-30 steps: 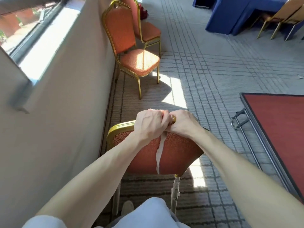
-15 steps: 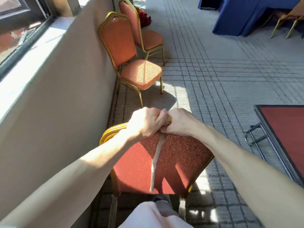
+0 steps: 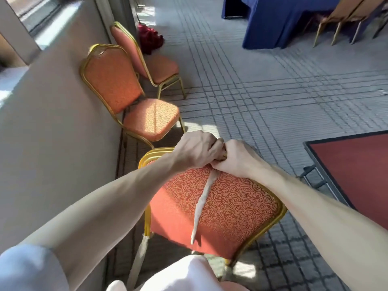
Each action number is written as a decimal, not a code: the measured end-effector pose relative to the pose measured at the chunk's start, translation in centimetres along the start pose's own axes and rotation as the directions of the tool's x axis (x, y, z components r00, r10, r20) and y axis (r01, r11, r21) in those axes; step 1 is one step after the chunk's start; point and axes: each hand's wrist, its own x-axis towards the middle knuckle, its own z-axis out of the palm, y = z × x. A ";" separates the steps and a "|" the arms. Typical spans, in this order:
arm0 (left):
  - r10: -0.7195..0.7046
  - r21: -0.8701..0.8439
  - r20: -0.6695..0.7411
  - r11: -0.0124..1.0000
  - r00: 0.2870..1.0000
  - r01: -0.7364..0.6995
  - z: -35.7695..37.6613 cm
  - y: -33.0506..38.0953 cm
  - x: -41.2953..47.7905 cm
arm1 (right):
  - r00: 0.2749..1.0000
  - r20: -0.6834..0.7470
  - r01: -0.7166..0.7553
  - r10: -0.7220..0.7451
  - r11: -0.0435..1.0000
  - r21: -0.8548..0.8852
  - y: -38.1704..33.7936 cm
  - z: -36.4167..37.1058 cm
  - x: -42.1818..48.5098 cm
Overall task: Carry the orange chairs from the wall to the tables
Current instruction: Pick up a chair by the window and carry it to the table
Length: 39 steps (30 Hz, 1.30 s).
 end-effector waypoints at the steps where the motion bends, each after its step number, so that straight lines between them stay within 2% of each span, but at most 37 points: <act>1: 0.029 0.001 -0.007 1.000 1.000 -0.029 -0.1 0.2 1.4 | 0.999 -0.044 -0.011 0.010 1.000 -0.018 0.6 -0.8 0.4; 6: 0.254 -0.004 -0.151 0.966 0.955 -0.258 0.0 0.7 5.0 | 0.986 -0.166 -0.037 0.020 0.994 -0.098 1.7 -2.8 0.9; 9: 0.343 0.025 -0.155 0.939 0.926 -0.343 2.2 0.4 6.4 | 0.986 -0.160 -0.060 0.037 0.988 -0.144 3.1 -2.3 1.5; 12: 0.390 0.039 -0.169 0.920 0.905 -0.389 5.0 0.5 8.4 | 0.987 -0.104 -0.134 0.124 0.986 -0.099 5.7 -1.5 3.0; 15: 0.392 0.023 -0.158 0.919 0.906 -0.394 7.8 0.3 11.7 | 0.976 -0.036 -0.216 0.213 0.974 -0.076 8.7 -0.7 5.8; 18: 0.338 -0.008 -0.104 0.940 0.935 -0.340 10.6 -0.2 15.3 | 0.957 -0.010 -0.289 0.289 0.955 -0.073 11.2 -1.1 8.5; 21: 0.300 -0.063 -0.111 0.949 0.947 -0.308 11.3 0.0 19.8 | 0.939 -0.065 -0.340 0.337 0.939 -0.054 13.4 -3.5 11.1; 25: 0.267 -0.108 -0.050 0.956 0.962 -0.271 11.5 -0.9 27.9 | 0.905 -0.165 -0.398 0.392 0.917 -0.005 16.2 -6.4 17.1; 32: 0.283 -0.094 -0.058 0.953 0.957 -0.287 12.7 -0.3 37.0 | 0.854 -0.222 -0.468 0.471 0.881 0.071 21.3 -10.2 23.3; 39: 0.326 -0.131 -0.028 0.936 0.945 -0.327 13.8 -1.5 44.6 | 0.847 -0.235 -0.473 0.477 0.878 0.076 25.6 -12.8 29.3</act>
